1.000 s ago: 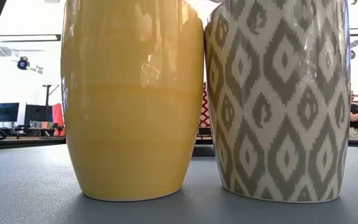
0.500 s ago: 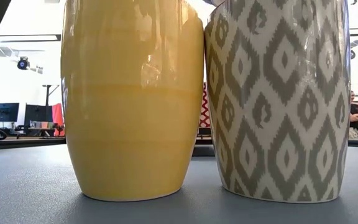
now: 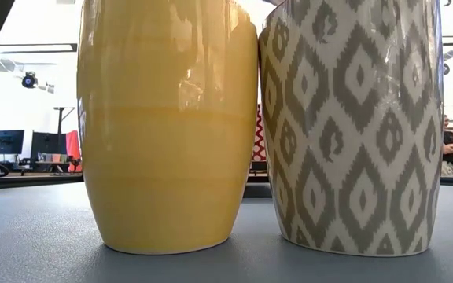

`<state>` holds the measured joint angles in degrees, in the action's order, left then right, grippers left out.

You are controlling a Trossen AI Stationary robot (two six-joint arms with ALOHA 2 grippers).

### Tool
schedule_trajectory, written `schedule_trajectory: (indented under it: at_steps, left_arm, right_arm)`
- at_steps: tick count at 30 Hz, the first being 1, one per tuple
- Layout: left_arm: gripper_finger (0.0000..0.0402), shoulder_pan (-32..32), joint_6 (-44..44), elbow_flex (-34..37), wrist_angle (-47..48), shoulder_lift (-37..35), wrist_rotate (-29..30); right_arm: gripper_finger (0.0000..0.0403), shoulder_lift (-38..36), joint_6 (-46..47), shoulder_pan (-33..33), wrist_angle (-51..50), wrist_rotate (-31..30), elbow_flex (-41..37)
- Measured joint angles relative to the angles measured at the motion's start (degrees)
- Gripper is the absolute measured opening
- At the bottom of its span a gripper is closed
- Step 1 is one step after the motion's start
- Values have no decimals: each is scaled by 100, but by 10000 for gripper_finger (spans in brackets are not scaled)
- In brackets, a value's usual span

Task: Place coffee mugs
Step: Put the blue mug on the shelf

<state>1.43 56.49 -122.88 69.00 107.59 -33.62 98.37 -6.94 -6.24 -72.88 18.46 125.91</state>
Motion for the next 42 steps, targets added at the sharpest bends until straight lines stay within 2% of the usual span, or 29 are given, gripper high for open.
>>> schedule_trajectory:
  at_steps: [7, 15, 42]
  left_arm:
    - [0, 4, 151, 16, 25, 75, -15]
    - [0, 4, 145, 23, 66, 83, -3]
    - [0, 65, 120, -94, 280, 81, -127]
  right_arm:
    - [118, 7, 528, 0, -74, 119, -7]
    - [111, 11, 931, 0, -79, 270, -9]
    - [98, 157, 241, -4, -242, 254, 103]
